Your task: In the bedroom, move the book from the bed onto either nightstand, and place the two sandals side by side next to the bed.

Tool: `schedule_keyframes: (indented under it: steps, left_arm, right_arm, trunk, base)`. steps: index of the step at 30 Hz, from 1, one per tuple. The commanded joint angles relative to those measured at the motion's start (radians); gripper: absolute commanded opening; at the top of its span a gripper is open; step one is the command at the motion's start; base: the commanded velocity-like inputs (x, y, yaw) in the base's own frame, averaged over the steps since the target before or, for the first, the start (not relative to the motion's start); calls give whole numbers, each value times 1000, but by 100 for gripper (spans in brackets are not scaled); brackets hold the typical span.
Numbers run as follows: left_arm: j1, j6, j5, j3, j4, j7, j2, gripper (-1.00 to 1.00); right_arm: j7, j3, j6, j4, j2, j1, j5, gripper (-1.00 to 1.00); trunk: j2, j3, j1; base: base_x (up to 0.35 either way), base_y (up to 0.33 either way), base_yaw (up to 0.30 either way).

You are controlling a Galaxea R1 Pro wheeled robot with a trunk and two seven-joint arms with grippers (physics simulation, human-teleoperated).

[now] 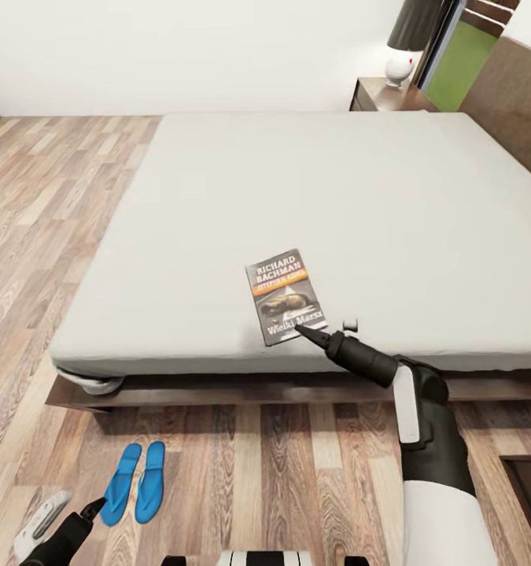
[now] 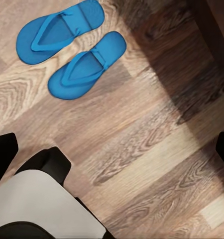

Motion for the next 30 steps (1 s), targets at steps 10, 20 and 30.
schedule_keyframes:
  steps: [10,20,30]
  left_arm:
    - [0,1,9,4,1,19,-1,100]
    - [0,-34,7,2,8,21,-1,100]
    - [0,-45,8,1,13,21,0,100]
  right_arm:
    - [-133,161,5,-136,1,79,5,-100]
    - [-145,177,5,-148,1,82,3,-100]
    - [-148,179,7,-165,1,83,2,-100]
  trunk:
    - [70,43,-38]
    - [140,83,-77]
    - [210,122,-115]
  base:
    - [0,0,149]
    - [0,0,229]
    - [0,0,254]
